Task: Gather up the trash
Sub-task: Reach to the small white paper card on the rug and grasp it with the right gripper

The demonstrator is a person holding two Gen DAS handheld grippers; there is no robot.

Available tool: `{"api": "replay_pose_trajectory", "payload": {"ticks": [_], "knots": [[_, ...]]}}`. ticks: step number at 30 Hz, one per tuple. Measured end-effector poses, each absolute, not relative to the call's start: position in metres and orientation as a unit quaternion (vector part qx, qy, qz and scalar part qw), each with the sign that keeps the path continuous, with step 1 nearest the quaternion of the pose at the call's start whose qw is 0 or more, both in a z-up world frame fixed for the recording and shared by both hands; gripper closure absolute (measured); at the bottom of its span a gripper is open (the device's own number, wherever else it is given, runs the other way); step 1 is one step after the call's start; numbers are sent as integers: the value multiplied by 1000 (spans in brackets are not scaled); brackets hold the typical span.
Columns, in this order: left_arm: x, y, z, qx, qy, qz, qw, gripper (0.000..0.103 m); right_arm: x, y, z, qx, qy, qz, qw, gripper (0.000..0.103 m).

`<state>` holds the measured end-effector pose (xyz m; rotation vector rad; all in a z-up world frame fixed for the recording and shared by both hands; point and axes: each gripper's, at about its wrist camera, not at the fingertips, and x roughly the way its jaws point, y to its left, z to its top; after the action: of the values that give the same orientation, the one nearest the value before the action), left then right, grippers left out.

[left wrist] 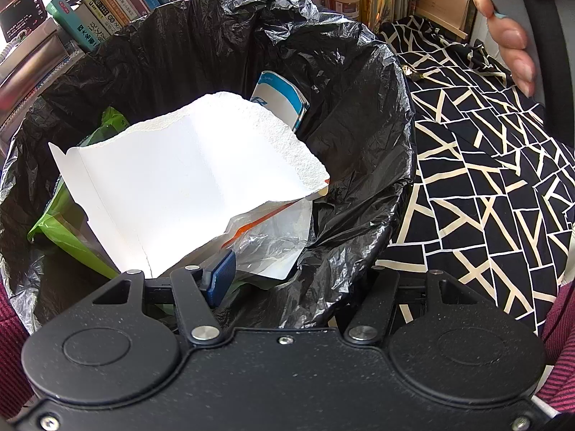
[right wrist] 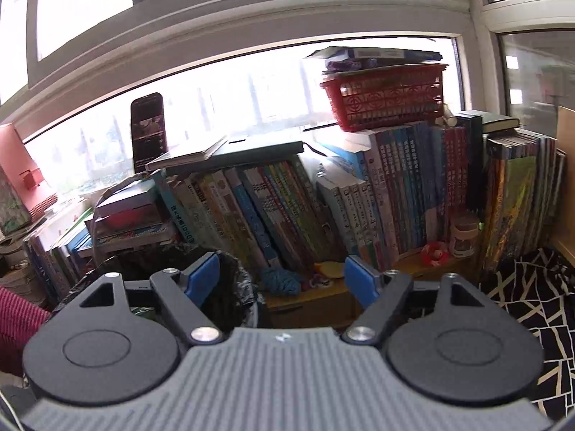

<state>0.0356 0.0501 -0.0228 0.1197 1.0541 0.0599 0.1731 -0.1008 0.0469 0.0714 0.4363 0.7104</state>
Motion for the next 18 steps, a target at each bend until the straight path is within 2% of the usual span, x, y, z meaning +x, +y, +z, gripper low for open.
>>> {"api": "replay_pose_trajectory", "payload": {"ticks": [9,14,18], "knots": [[35,50,-23,58,502,28,862,44,238,-134,-32,74,280,196,937,8],[35,50,-23,58,502,28,863,44,254,-122,-99,5,353,176,919,8],[35,50,-23,58,502,28,862,44,247,-102,-130,-51,377,220,898,8]]}}
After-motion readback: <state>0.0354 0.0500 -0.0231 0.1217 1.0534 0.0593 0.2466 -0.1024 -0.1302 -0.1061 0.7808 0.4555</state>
